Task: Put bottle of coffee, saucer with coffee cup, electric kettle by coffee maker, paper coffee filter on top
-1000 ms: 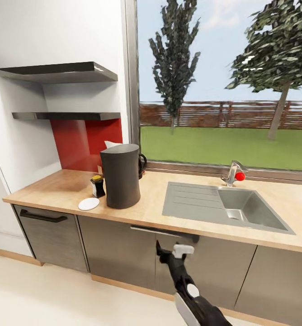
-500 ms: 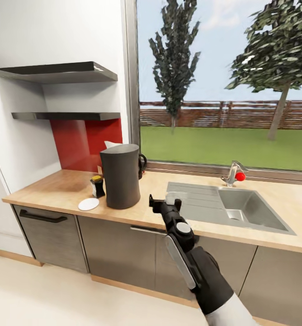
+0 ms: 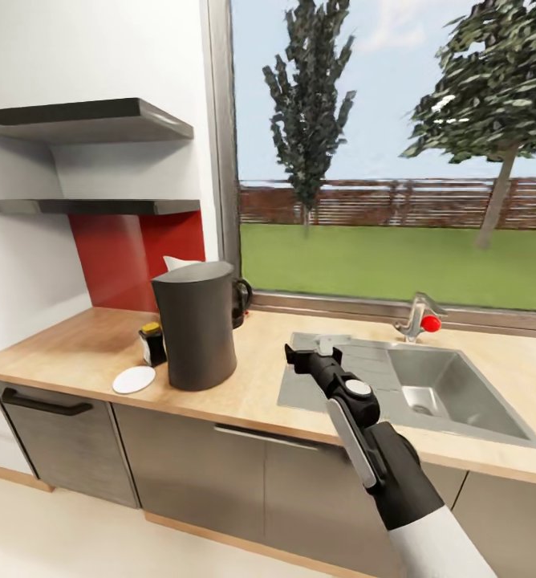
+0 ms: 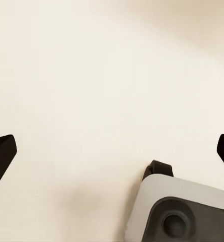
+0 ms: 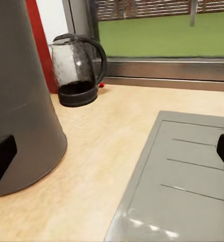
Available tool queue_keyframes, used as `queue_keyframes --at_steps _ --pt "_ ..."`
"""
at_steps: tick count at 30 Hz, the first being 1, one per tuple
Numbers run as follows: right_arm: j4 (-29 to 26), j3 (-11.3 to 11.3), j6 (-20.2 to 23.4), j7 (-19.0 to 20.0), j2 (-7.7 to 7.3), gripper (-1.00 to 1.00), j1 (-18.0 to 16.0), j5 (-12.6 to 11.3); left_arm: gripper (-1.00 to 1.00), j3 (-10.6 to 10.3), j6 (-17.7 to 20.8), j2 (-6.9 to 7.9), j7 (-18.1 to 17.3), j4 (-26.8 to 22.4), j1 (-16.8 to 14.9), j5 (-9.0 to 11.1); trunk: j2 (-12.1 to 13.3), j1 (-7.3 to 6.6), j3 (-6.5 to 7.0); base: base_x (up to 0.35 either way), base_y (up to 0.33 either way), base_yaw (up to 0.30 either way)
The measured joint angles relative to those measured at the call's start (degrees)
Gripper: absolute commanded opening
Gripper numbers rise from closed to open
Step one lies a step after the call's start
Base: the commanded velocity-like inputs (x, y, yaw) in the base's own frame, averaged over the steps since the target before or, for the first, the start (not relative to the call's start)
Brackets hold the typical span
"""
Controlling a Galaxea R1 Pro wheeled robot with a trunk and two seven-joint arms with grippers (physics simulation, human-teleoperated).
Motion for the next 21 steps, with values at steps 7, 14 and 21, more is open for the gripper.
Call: queue_keyframes --at_steps 7,14,21 --pt "-0.01 0.40 0.00 0.14 -0.71 1.00 0.00 0.01 1.00 0.00 0.16 0.08 0.01 0.01 0.57 0.06 0.00 0.00 0.00 0.305 -0.159 0.000" --pt "-0.05 0.19 0.06 0.14 -0.75 1.00 0.00 0.02 1.00 0.02 0.17 0.16 0.01 0.00 1.80 0.00 0.00 0.02 0.00 0.262 -0.013 0.000" --pt "-0.15 0.11 7.87 0.14 -0.54 1.00 -5.44 -0.29 1.00 0.01 0.17 1.23 0.02 0.05 5.25 -0.01 0.01 0.03 0.01 0.010 0.000 0.000"
